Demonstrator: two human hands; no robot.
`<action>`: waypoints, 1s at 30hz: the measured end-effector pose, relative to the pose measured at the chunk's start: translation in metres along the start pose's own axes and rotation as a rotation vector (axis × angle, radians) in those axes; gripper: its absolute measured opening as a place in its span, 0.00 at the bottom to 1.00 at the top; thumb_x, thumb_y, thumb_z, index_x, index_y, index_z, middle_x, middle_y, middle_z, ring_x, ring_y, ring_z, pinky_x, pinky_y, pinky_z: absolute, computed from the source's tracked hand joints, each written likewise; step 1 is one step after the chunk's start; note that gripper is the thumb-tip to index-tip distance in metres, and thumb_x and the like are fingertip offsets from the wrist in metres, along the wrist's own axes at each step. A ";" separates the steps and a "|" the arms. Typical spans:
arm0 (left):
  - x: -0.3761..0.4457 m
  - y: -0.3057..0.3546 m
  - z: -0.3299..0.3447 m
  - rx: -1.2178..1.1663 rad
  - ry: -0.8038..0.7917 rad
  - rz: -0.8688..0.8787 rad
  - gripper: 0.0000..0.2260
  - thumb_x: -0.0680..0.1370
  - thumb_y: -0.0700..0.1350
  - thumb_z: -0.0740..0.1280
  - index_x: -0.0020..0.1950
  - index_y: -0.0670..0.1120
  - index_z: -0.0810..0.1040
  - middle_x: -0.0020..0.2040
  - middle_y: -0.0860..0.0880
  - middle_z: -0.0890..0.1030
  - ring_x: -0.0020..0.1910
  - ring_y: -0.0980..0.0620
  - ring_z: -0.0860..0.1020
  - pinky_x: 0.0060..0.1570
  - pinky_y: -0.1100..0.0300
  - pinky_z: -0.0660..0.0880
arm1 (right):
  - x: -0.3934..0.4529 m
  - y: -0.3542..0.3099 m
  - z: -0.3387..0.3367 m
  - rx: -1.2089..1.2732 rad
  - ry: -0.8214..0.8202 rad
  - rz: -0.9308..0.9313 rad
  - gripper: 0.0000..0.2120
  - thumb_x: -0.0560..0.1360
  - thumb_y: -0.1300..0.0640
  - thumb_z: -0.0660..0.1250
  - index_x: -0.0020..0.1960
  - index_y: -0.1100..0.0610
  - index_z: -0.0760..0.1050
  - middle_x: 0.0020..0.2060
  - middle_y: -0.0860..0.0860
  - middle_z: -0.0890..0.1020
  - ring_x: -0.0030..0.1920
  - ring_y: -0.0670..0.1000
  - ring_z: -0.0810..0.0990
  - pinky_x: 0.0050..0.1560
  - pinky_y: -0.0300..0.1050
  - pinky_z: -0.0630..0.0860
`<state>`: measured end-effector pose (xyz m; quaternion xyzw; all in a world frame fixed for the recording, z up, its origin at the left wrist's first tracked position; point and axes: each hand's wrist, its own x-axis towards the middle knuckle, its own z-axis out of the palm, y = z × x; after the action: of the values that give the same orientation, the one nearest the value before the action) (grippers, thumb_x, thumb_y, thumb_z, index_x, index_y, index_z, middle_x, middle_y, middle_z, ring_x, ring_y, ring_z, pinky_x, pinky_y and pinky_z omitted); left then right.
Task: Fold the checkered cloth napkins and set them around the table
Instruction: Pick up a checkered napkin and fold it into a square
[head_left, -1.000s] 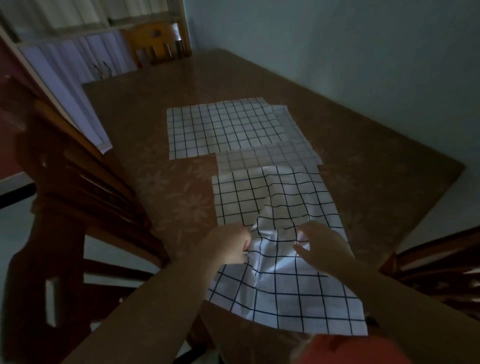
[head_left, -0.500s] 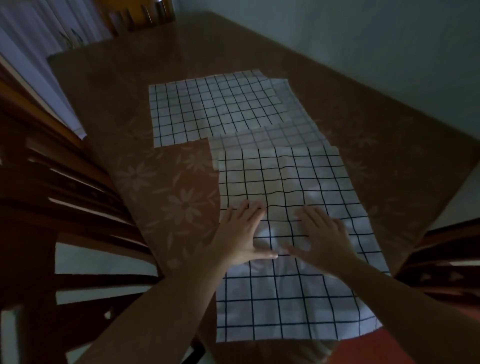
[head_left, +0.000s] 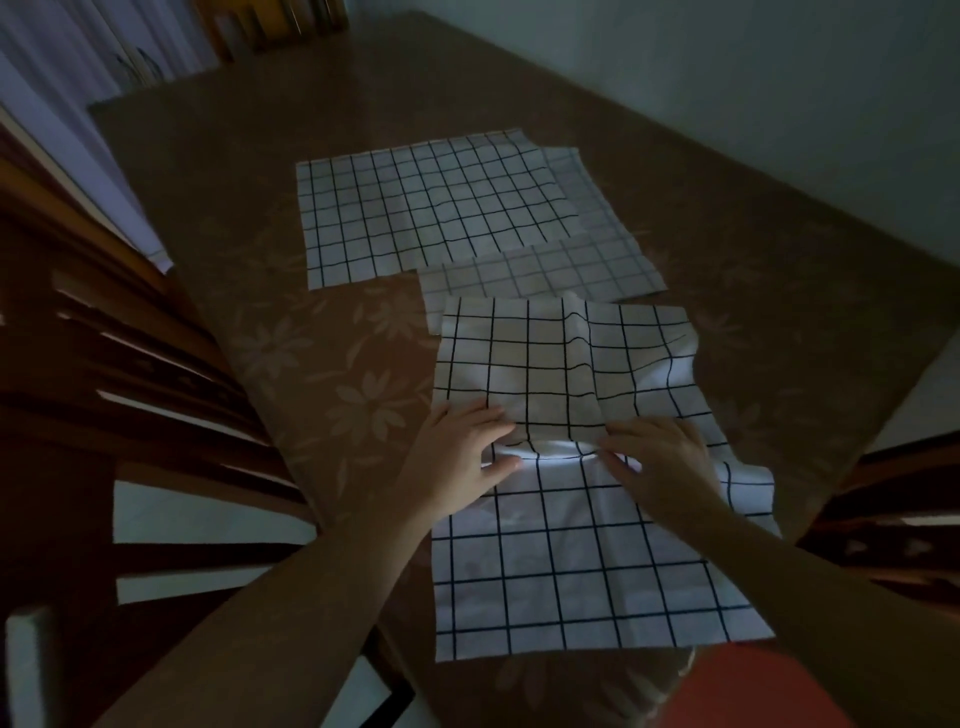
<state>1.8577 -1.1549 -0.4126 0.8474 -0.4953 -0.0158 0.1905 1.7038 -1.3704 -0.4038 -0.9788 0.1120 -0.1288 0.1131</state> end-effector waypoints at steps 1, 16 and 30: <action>0.001 0.003 -0.004 -0.008 -0.011 -0.006 0.21 0.75 0.60 0.59 0.57 0.49 0.81 0.56 0.55 0.82 0.59 0.54 0.77 0.62 0.55 0.70 | 0.001 -0.001 -0.004 0.006 0.004 -0.015 0.07 0.68 0.57 0.77 0.46 0.52 0.84 0.46 0.50 0.86 0.47 0.53 0.83 0.54 0.52 0.71; 0.026 0.115 -0.151 -0.327 -0.041 -0.218 0.11 0.73 0.47 0.72 0.52 0.43 0.83 0.45 0.52 0.83 0.40 0.55 0.80 0.42 0.61 0.77 | -0.010 -0.017 -0.178 0.126 -0.092 0.111 0.12 0.73 0.50 0.71 0.54 0.51 0.78 0.48 0.47 0.83 0.44 0.45 0.81 0.47 0.41 0.80; -0.021 0.236 -0.327 -0.405 0.039 -0.187 0.12 0.66 0.48 0.79 0.47 0.51 0.82 0.44 0.53 0.85 0.44 0.56 0.83 0.45 0.60 0.78 | -0.035 -0.094 -0.356 0.587 0.045 0.096 0.15 0.75 0.55 0.70 0.31 0.56 0.75 0.23 0.46 0.67 0.20 0.42 0.61 0.22 0.34 0.59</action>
<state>1.7201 -1.1397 -0.0331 0.8344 -0.3973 -0.1162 0.3638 1.5900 -1.3411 -0.0533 -0.8947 0.1184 -0.1721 0.3949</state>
